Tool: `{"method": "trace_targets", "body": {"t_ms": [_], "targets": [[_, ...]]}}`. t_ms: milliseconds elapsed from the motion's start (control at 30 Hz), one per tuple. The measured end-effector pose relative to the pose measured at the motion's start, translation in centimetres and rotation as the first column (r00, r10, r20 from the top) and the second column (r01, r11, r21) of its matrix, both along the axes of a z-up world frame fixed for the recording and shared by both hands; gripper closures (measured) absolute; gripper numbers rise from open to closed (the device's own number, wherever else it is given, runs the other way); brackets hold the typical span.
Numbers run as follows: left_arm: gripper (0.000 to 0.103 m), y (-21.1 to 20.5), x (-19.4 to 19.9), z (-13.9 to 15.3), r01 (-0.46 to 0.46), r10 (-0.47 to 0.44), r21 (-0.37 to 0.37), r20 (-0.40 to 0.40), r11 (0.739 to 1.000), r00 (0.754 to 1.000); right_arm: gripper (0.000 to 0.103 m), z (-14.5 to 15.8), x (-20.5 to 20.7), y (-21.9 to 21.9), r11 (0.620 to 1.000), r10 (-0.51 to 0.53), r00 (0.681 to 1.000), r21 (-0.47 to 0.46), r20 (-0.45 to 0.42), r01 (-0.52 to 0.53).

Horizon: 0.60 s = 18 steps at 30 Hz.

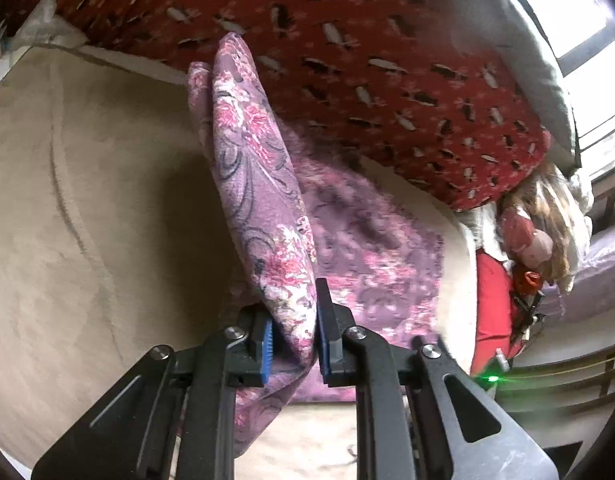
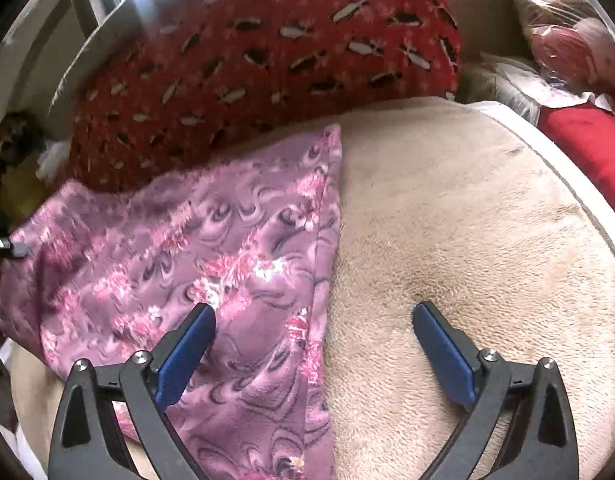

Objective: Fold small clothes

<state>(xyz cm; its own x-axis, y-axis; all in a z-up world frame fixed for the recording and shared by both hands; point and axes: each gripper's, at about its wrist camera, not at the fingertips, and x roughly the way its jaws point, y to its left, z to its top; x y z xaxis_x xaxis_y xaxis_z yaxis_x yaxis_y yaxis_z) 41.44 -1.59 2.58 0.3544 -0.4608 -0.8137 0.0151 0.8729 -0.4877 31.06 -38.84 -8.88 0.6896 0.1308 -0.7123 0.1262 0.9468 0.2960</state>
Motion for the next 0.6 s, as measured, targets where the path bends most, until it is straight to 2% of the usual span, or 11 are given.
{"method": "trace_targets", "body": {"t_ms": [100, 267, 367, 600], "targets": [[0.089, -1.9, -0.4, 1.5, 0.026, -0.026, -0.037, 0.017, 0.999, 1.000, 0.000, -0.1, 0.1, 0.7, 0.999, 0.008, 1.000, -0.043, -0.003, -0.008], [0.089, -7.2, -0.6, 2.2, 0.107, -0.106, -0.031, 0.030, 0.994, 0.994, 0.000, -0.2, -0.3, 0.1, 1.000, 0.007, 1.000, 0.003, 0.025, -0.007], [0.089, -10.3, 0.0, 0.9, 0.136, -0.136, -0.046, 0.002, 0.990, 0.991, 0.000, -0.2, -0.7, -0.4, 0.999, 0.005, 0.999, 0.037, 0.041, -0.006], [0.089, -16.1, 1.1, -4.1, 0.205, -0.208, -0.040, -0.106, 0.978, 0.972, 0.000, -0.3, -0.5, -0.2, 1.000, 0.005, 0.999, 0.015, 0.037, -0.005]]}}
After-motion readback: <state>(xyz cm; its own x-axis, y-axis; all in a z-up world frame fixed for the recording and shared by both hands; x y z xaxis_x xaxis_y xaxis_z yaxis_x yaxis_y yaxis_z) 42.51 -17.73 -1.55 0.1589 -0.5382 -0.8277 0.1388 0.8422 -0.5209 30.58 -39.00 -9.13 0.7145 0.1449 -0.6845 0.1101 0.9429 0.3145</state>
